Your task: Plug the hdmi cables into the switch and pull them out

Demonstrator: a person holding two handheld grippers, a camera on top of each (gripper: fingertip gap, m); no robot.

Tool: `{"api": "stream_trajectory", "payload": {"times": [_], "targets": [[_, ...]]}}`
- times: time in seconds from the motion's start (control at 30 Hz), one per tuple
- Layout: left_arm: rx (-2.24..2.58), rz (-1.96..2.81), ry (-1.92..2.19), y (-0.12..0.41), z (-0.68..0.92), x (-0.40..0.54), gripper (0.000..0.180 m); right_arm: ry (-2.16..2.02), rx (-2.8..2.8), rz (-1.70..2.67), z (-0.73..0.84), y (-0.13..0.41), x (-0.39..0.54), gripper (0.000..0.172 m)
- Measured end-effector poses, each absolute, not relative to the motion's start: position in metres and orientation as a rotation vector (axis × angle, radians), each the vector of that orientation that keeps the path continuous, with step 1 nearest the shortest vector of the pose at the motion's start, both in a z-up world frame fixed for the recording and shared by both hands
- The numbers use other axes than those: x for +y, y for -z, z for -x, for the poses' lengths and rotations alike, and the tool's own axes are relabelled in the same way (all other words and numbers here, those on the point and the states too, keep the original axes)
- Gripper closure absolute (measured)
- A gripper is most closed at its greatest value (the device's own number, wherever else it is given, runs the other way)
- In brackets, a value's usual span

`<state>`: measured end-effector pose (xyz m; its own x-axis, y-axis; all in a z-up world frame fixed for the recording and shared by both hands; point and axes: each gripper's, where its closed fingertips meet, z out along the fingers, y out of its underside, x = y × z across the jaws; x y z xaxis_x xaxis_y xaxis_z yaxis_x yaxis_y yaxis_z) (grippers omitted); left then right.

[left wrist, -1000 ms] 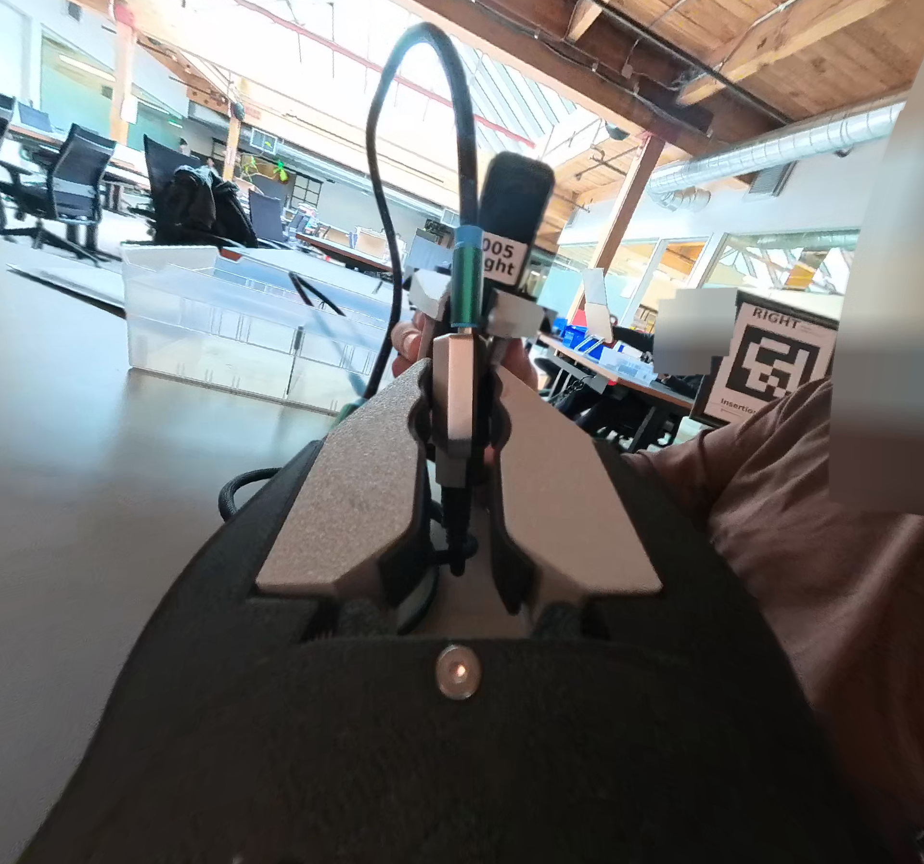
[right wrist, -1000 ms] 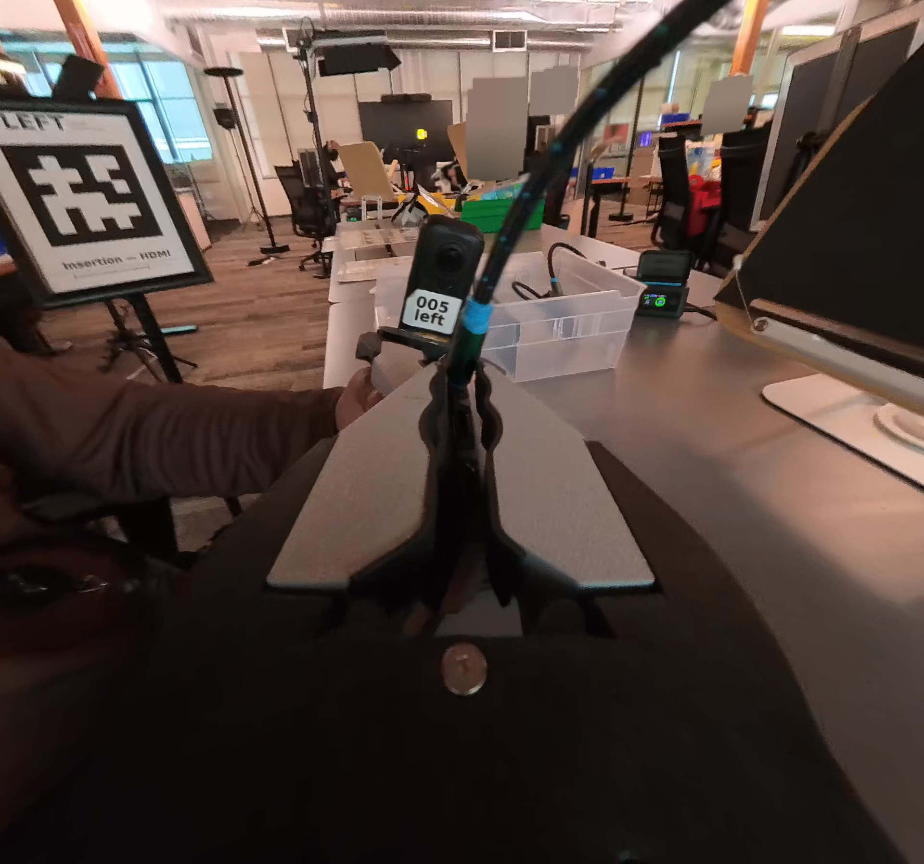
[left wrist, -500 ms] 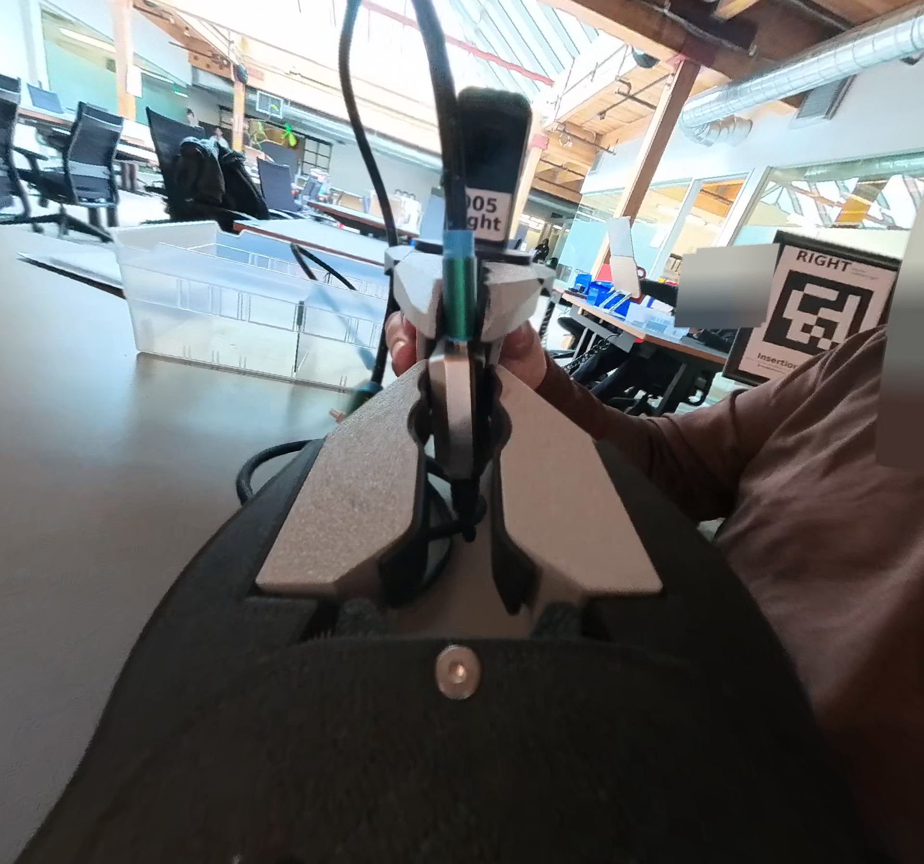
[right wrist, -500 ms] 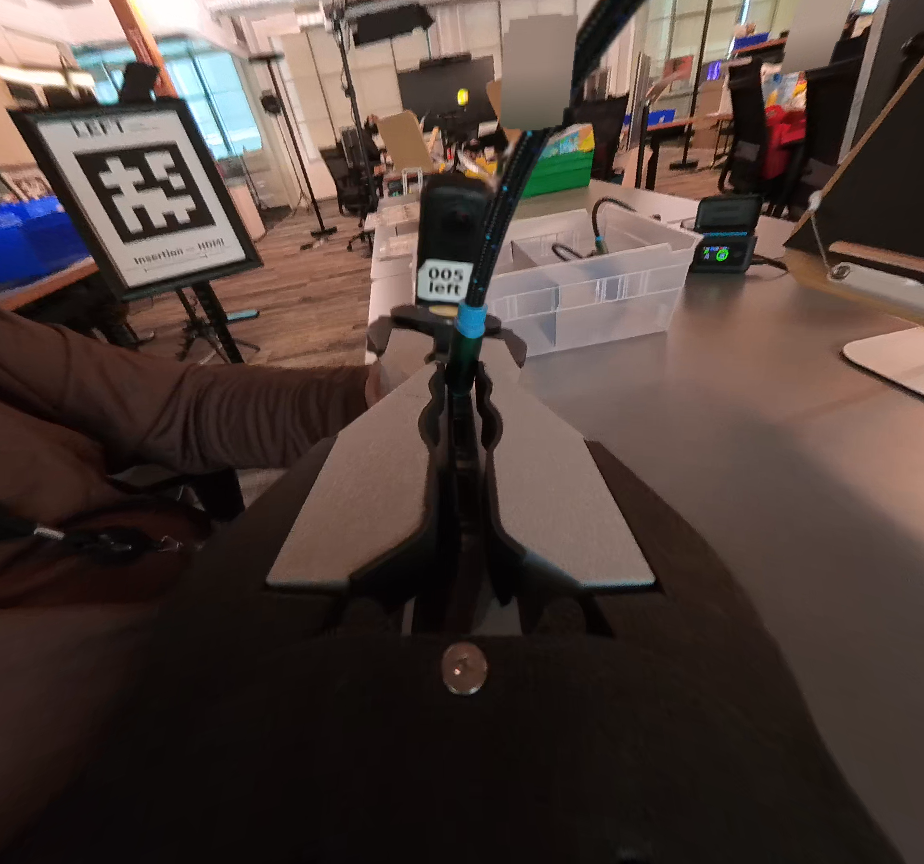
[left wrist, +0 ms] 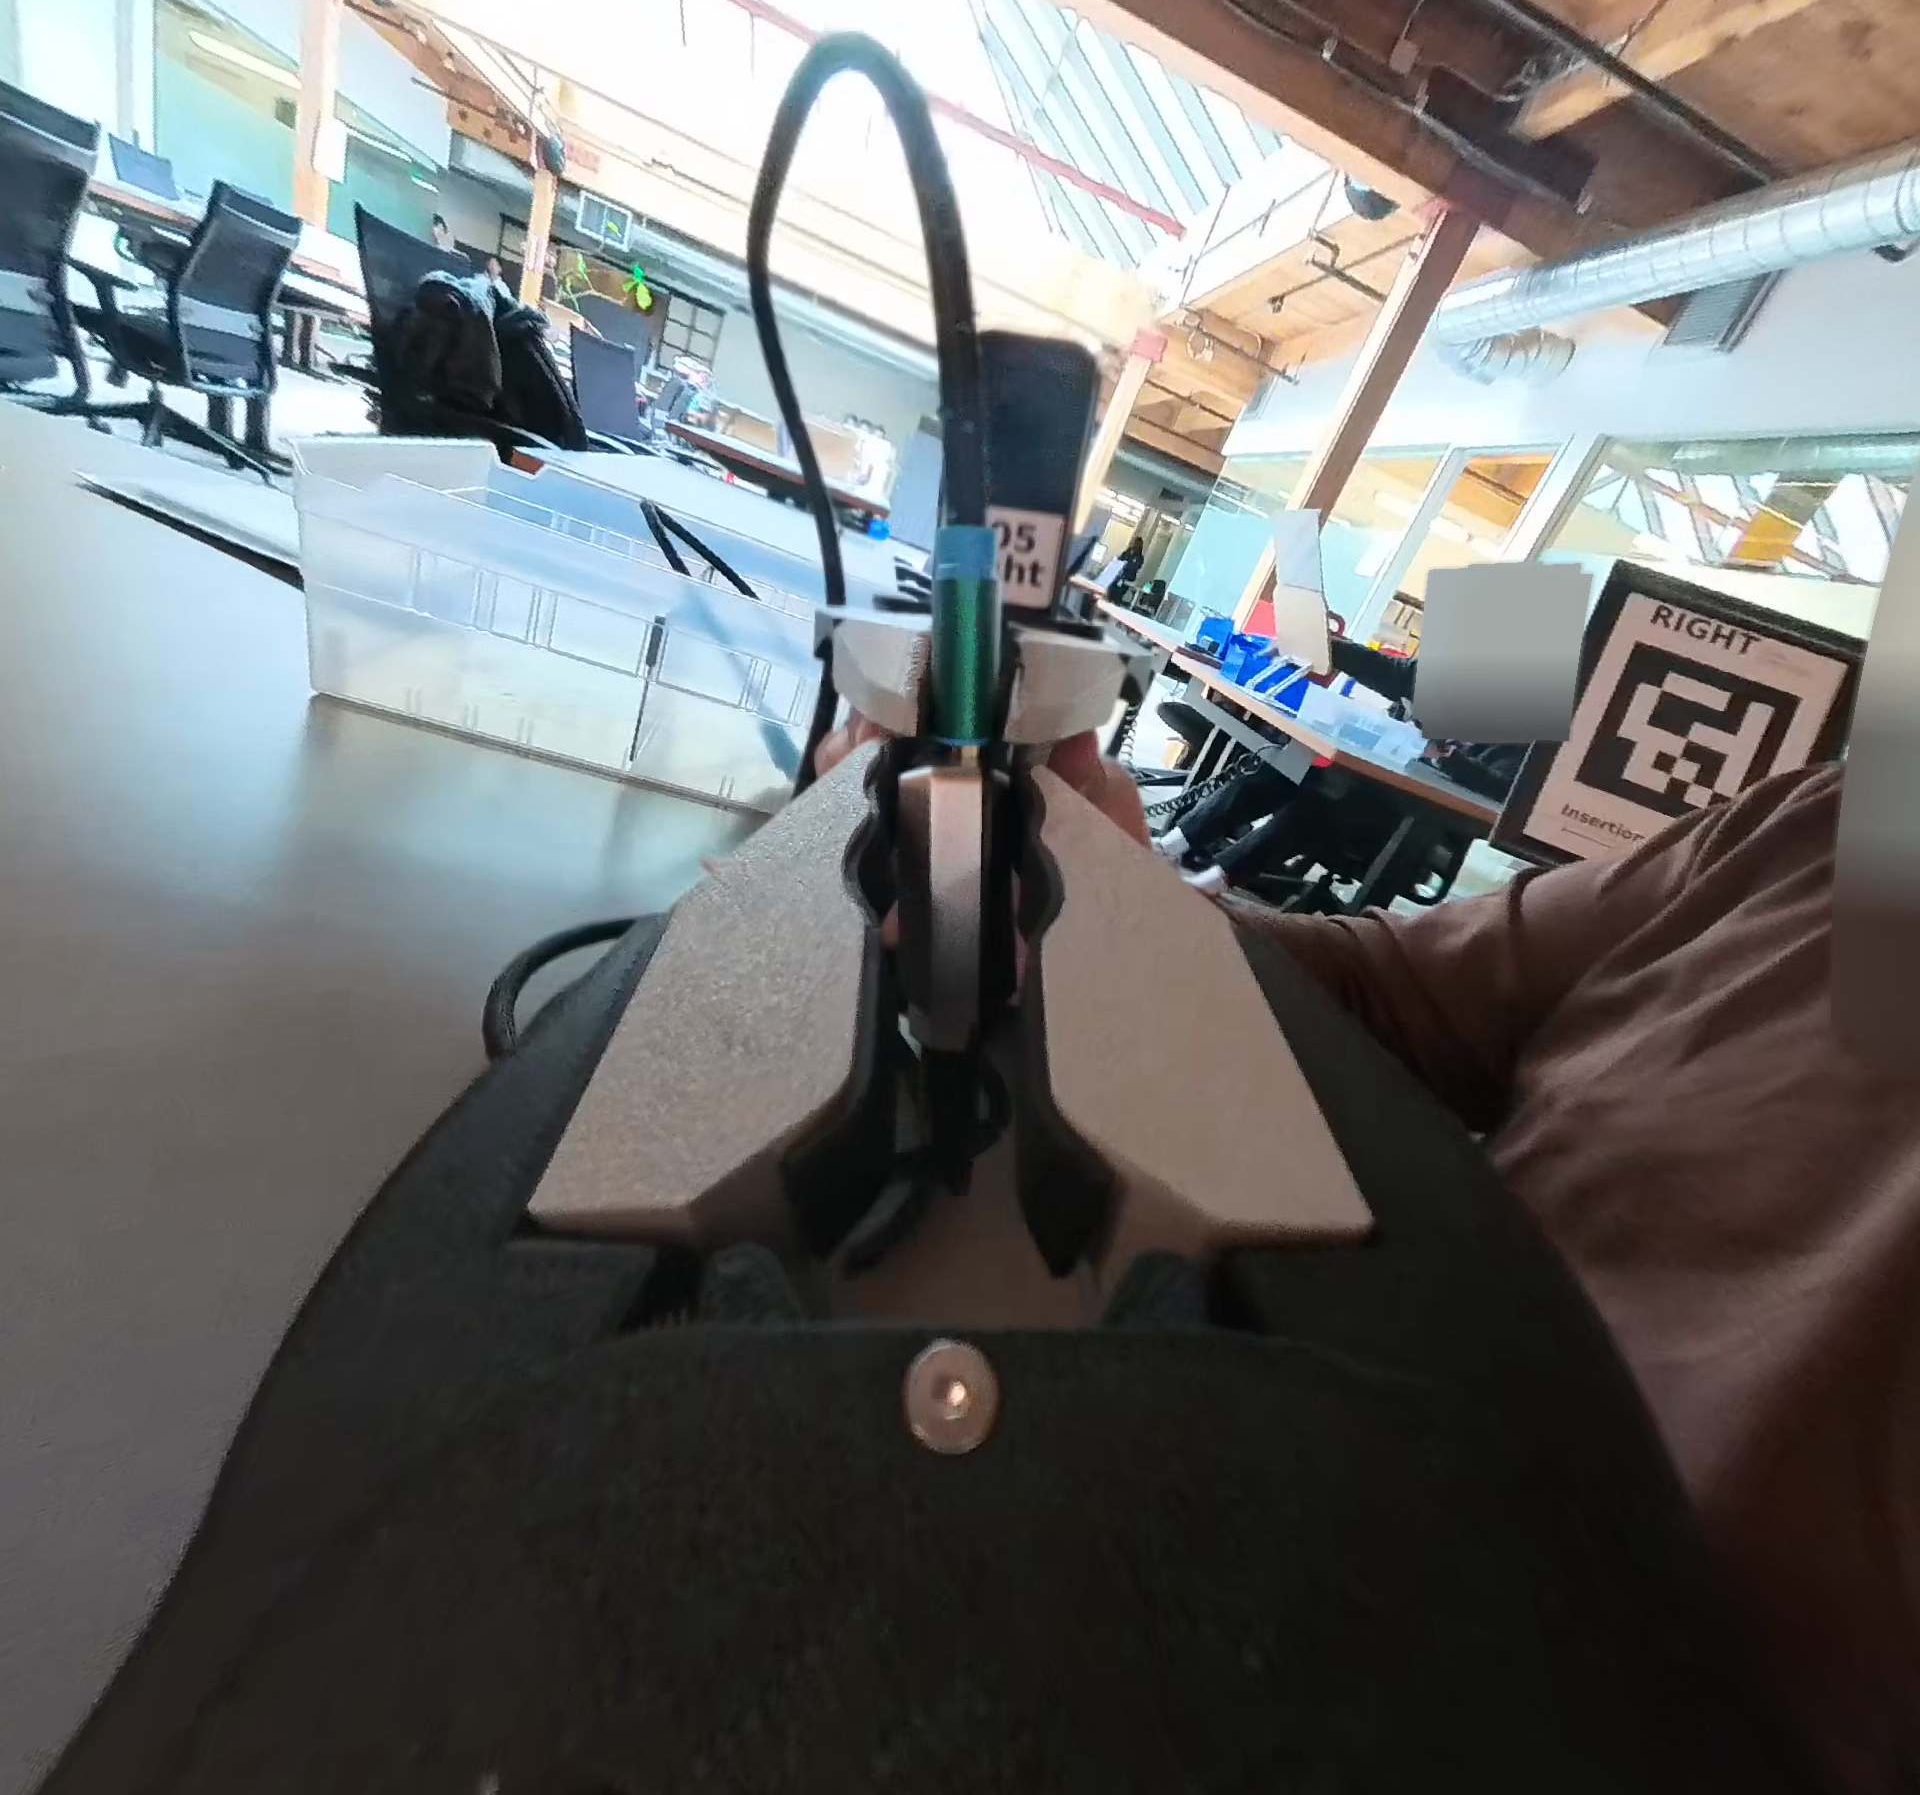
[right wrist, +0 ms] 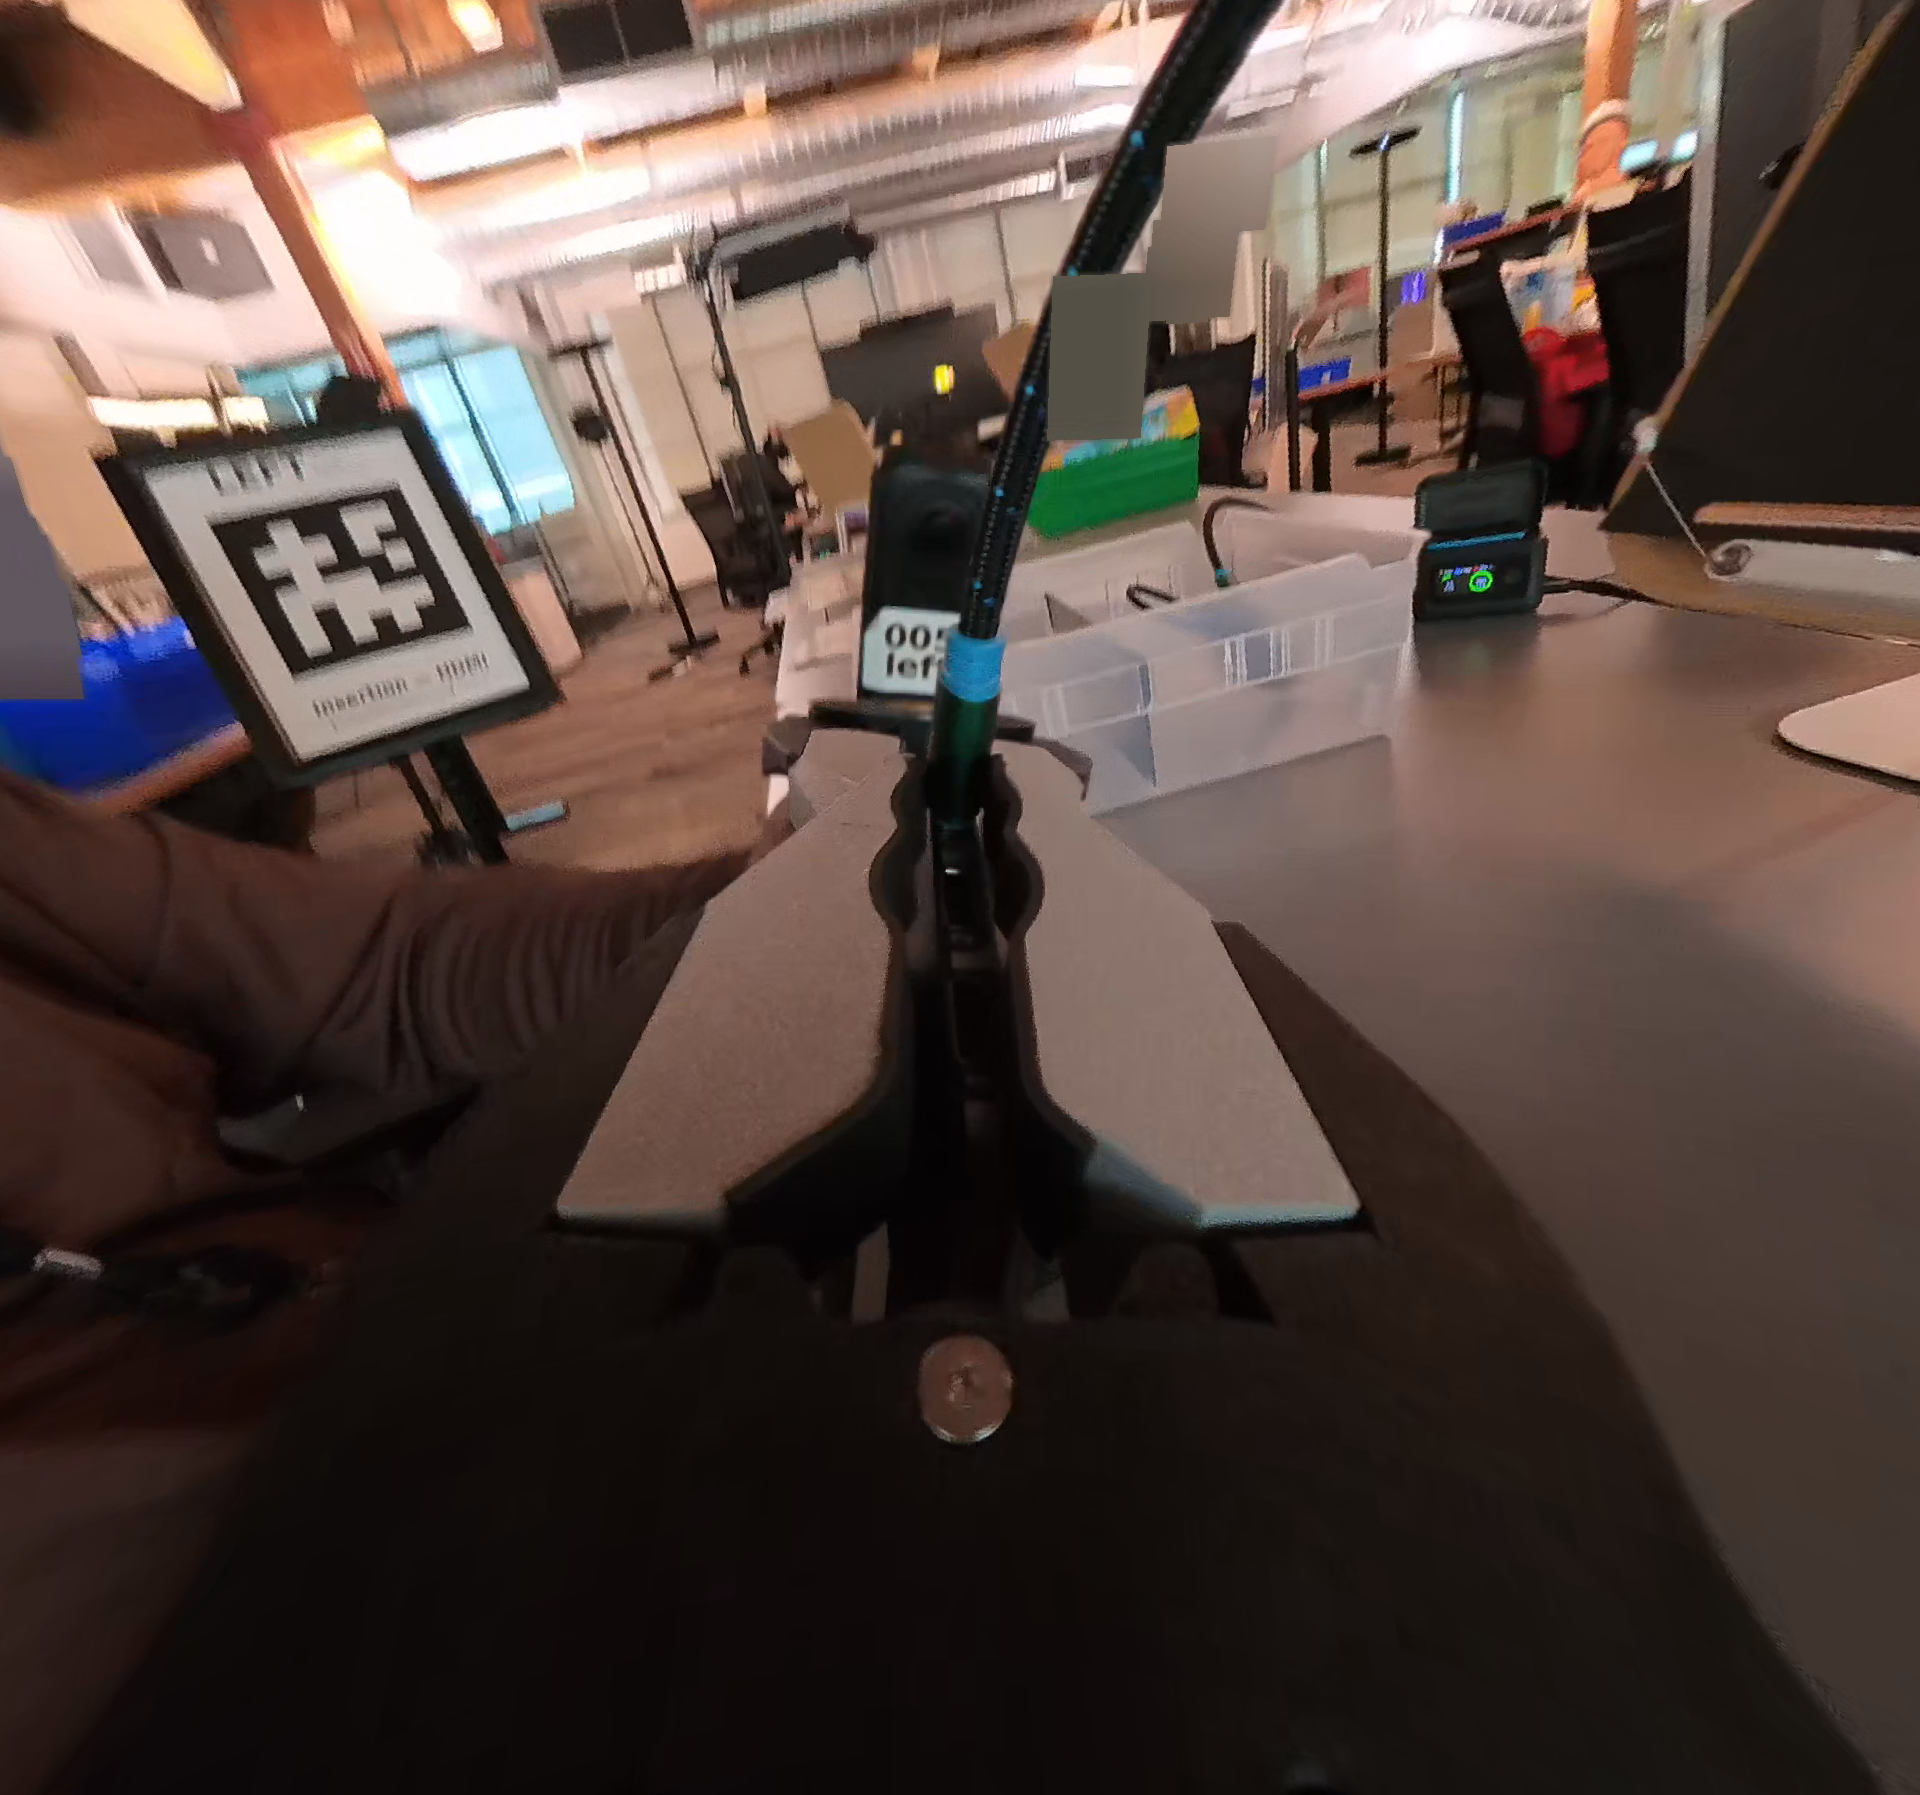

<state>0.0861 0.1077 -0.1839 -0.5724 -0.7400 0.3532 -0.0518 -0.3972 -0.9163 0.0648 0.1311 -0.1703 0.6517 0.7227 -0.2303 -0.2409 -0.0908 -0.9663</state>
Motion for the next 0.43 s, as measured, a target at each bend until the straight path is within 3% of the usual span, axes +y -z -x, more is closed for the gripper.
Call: {"api": "stream_trajectory", "payload": {"times": [0.43], "targets": [[1.216, 1.073, 2.105, 0.167, -0.094, 0.112, 0.162, -0.937, -0.183, 1.274, -0.081, 0.151, 0.135, 0.166]]}}
